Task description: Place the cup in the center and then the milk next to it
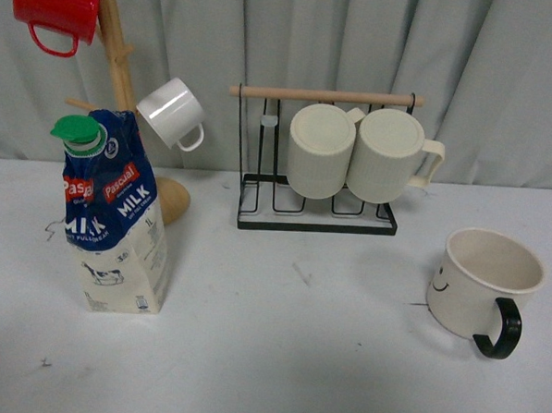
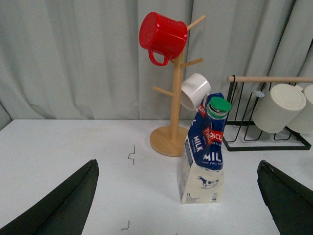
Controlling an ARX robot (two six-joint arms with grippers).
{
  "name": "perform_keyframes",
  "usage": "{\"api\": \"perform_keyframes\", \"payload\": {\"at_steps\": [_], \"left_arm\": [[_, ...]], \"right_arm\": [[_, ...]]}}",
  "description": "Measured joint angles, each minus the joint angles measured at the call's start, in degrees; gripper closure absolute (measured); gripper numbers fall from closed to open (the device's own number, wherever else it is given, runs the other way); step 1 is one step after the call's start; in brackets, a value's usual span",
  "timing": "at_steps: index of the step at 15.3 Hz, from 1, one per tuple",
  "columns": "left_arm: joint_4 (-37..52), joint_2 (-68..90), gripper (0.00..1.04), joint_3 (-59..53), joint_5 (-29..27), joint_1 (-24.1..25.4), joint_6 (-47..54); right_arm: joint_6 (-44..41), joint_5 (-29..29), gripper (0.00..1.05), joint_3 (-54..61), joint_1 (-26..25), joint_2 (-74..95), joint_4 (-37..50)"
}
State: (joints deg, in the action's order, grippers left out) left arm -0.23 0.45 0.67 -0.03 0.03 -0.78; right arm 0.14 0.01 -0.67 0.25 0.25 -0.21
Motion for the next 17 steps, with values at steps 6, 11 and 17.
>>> {"api": "perform_keyframes", "payload": {"at_steps": [6, 11, 17], "left_arm": [[0.0, 0.0, 0.07, 0.0, 0.0, 0.0, 0.0], [0.02, 0.0, 0.07, 0.0, 0.0, 0.0, 0.0], [0.0, 0.0, 0.07, 0.0, 0.0, 0.0, 0.0]], "right_arm": [[-0.7, -2.4, 0.06, -0.11, -1.14, 0.87, -0.11], [-0.61, -6.54, 0.06, -16.09, -8.57, 50.38, 39.52], [12.0, 0.46, 0.06, -49.62, -2.73, 99.8, 21.35]]}}
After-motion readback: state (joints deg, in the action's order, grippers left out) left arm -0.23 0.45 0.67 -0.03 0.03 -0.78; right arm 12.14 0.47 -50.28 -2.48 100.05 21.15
